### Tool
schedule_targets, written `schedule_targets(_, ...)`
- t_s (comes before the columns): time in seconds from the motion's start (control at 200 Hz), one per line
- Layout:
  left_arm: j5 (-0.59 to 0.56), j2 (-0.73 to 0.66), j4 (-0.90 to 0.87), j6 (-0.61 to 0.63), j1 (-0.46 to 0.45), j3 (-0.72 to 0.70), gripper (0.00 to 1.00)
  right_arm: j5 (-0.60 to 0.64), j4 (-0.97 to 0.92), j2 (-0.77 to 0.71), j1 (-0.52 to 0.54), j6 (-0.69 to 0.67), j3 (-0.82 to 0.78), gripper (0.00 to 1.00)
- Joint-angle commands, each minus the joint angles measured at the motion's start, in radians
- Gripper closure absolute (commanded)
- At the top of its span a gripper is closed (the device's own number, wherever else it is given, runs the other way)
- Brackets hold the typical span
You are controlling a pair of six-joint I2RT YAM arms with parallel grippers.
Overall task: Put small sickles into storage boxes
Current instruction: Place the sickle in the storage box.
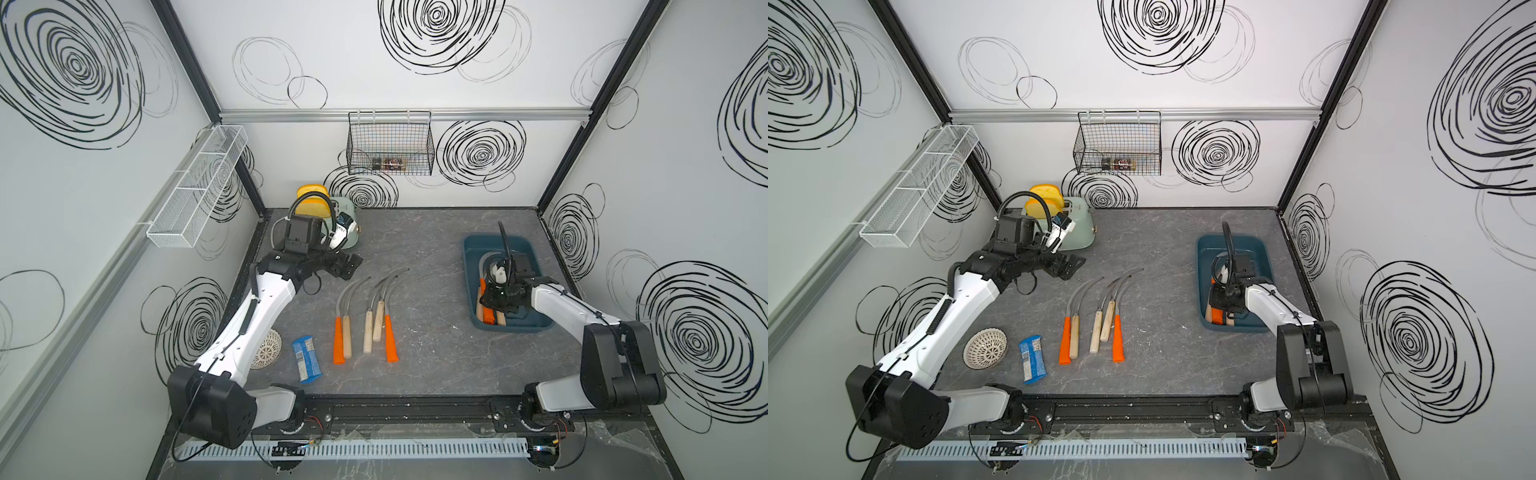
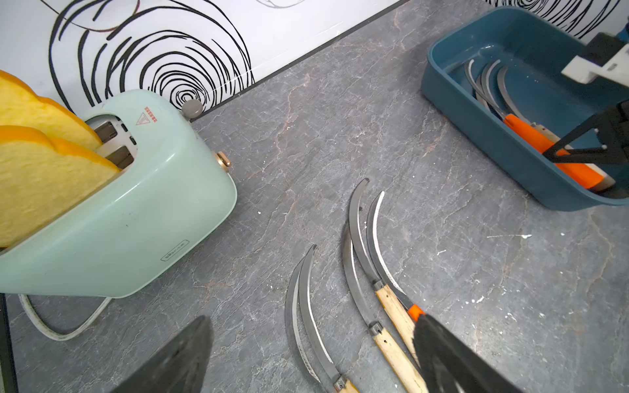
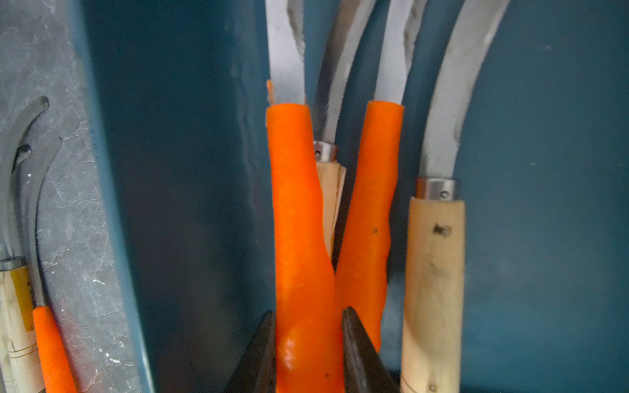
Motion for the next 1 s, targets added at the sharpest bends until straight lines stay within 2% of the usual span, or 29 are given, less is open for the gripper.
schedule_targets(0.0, 0.001, -0.011, 0.037, -0.001, -0.007, -0.007, 0.04, -0.007, 0.034, 0.004, -0.003, -0.008, -0.003, 0.98)
schedule_targets(0.425, 0.004, -0.021, 0.038, -0.001, -0.007, -0.014, 0.04, -0.006, 0.042, 0.025, -0.001, -0.008, -0.009, 0.92)
schedule_targets(0.996, 0.009, -0.035, 0.035, 0.003, -0.007, -0.024, 0.04, 0.013, 0.030, 0.022, 0.018, -0.001, -0.008, 0.72)
